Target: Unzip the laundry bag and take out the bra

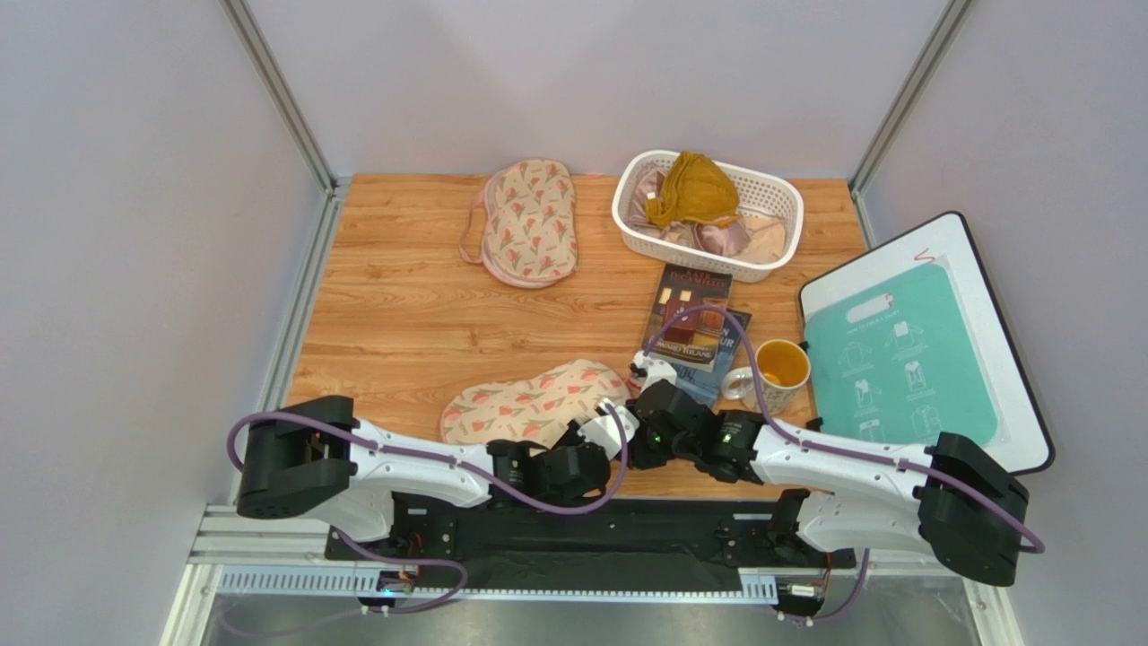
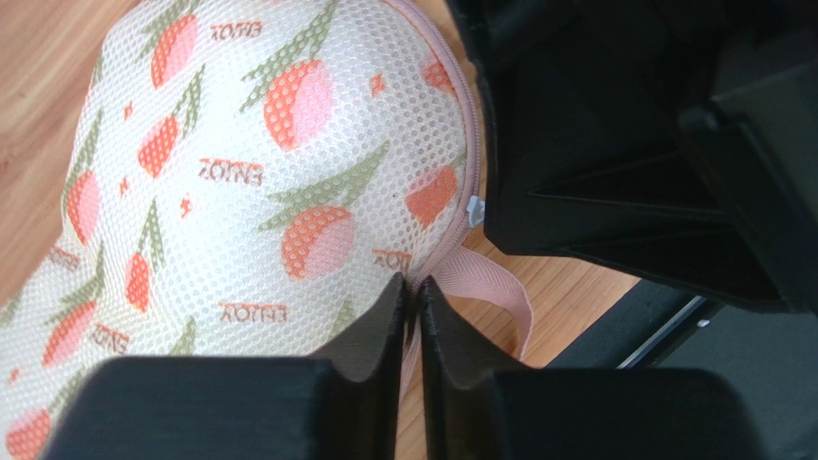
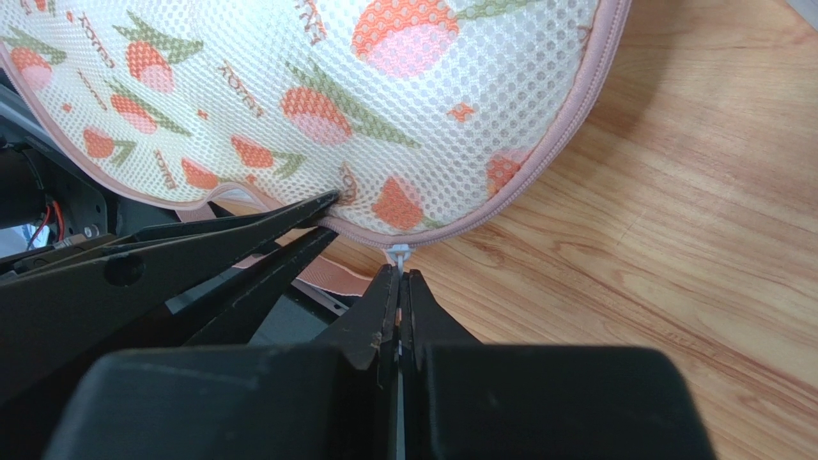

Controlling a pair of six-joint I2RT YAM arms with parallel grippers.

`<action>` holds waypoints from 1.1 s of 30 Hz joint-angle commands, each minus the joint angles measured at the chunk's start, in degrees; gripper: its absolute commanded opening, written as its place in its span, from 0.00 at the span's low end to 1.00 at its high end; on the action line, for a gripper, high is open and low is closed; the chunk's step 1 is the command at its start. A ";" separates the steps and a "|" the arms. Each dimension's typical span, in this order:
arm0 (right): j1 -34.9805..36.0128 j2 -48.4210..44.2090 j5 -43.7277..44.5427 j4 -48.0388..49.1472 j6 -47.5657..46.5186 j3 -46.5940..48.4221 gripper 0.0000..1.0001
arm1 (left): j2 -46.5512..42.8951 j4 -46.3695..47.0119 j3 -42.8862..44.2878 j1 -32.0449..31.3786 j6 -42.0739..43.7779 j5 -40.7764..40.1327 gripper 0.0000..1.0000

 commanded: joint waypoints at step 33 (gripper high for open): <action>-0.96 -1.76 1.90 -1.78 -0.42 0.89 0.00 | -23.90 -16.79 -11.95 -0.38 -8.70 -7.07 0.00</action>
